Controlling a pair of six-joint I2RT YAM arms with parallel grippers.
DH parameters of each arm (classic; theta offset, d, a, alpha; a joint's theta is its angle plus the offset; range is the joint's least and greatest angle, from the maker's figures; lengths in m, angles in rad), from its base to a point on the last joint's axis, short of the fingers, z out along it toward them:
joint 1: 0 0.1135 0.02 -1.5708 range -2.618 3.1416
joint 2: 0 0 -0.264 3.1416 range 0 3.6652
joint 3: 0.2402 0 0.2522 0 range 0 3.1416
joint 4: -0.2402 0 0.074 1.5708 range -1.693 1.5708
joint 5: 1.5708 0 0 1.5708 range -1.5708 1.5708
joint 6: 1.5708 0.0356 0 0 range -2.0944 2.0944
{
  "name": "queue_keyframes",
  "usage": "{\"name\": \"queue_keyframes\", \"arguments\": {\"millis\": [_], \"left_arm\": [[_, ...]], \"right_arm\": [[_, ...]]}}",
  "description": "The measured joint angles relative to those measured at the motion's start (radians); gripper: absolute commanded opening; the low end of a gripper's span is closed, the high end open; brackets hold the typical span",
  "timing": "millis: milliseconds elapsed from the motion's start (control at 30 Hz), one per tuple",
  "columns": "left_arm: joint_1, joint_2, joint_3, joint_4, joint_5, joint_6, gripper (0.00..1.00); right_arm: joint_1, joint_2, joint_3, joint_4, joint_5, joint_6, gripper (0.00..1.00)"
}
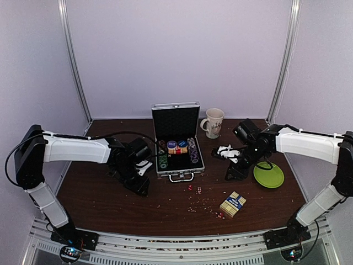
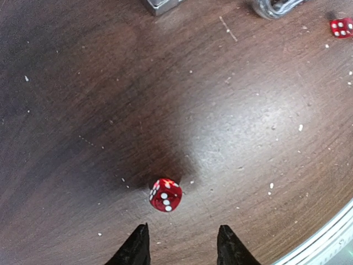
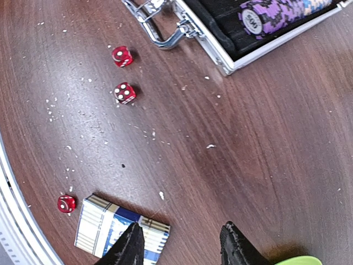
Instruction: Pack up texas hold em set
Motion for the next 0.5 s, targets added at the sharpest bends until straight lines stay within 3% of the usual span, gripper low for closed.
{"name": "queue_keyframes", "arguments": {"millis": [500], "left_arm": [[-0.005,0.094,0.067,-0.02,-0.042,0.091,0.35]], "right_arm": [[-0.031,-0.007,-0.014,0.056,-0.024,-0.001,0.48]]}}
